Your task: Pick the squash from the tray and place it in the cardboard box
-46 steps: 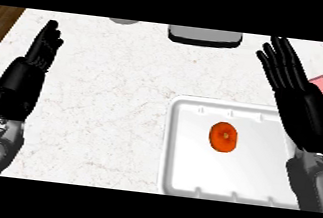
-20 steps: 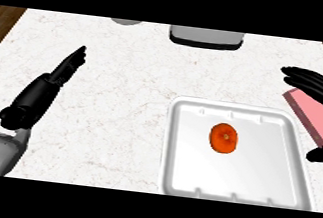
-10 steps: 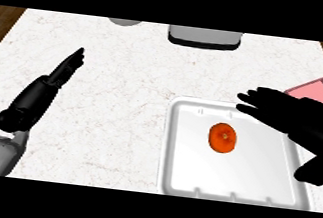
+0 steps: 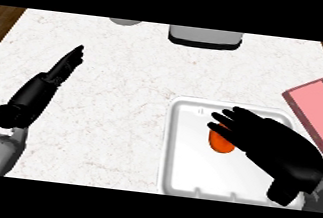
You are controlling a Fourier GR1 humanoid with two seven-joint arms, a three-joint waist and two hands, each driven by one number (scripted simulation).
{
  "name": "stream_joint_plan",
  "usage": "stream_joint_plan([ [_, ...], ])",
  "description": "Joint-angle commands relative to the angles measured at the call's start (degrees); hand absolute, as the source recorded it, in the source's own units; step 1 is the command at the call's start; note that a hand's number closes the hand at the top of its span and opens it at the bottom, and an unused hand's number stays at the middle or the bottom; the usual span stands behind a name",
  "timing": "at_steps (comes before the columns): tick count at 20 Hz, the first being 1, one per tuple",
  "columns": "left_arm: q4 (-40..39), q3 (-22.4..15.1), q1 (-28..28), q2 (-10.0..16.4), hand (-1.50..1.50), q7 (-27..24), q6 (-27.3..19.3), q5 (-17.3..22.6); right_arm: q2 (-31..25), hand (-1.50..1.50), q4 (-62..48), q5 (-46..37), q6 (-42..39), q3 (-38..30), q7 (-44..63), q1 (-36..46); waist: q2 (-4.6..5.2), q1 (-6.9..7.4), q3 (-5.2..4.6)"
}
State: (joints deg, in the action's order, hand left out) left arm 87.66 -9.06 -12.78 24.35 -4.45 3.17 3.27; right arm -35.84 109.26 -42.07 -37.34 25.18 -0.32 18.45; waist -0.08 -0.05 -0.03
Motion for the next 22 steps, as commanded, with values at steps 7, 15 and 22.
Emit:
stream_joint_plan([
  [7, -0.6, 3.8, -0.4, -2.2, 0.00, 0.4, 3.9, -2.3, 6.3, -1.50, -1.7, -10.8, -1.7, 0.8, 2.2, -0.6, 0.08, 0.09, 0.03],
  [15, 1.5, 4.1, 3.2, -5.2, 0.00, -1.1, 4.0, -6.8, 11.5, -1.50, -8.5, -18.1, 2.3, 1.9, -0.9, -0.8, 0.09, 0.25, 0.03],
  [22, 0.8, 6.6, 0.2, -6.8, 0.00, -0.3, 6.0, -7.5, 13.3, -1.50, -13.1, -24.8, 8.1, 1.1, -4.3, -3.1, 0.07, 0.10, 0.03],
])
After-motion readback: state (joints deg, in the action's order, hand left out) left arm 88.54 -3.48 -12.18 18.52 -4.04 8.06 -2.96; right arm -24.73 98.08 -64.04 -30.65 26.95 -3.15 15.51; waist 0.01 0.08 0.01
